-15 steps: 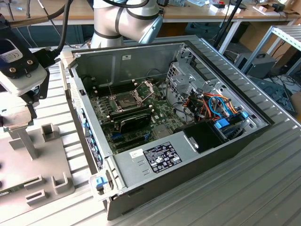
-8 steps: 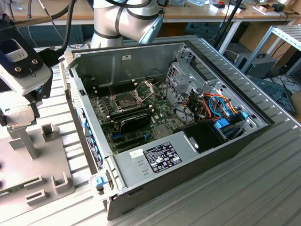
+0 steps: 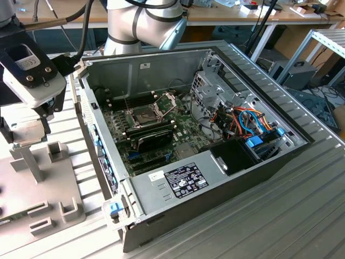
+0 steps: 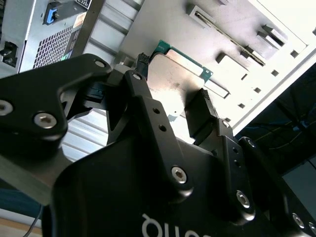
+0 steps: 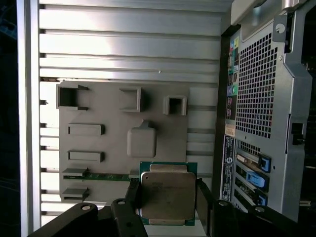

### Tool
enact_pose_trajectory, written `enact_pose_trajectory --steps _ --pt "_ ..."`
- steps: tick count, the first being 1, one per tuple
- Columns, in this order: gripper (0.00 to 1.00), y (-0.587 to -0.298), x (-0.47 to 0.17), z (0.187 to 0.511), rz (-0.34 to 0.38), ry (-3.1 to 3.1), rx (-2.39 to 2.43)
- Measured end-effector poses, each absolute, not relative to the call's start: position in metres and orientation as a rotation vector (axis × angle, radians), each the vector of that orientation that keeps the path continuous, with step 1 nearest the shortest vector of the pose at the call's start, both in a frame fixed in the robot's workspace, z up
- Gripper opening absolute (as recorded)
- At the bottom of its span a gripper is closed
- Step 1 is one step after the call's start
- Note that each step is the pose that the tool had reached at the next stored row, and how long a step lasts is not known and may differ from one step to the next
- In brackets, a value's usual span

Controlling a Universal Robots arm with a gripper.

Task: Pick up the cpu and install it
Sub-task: 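Pick up the cpu and move it towards the insertion slot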

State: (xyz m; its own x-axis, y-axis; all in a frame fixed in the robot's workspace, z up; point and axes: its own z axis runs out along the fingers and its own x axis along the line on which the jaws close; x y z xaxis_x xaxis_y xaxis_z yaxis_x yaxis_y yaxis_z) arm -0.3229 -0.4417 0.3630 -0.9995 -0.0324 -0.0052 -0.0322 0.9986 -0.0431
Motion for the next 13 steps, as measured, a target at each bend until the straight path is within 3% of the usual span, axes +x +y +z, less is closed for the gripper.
enact_pose_trajectory --steps 13 --pt "0.55 -0.442 -0.31 0.363 -0.067 3.135 -0.051"
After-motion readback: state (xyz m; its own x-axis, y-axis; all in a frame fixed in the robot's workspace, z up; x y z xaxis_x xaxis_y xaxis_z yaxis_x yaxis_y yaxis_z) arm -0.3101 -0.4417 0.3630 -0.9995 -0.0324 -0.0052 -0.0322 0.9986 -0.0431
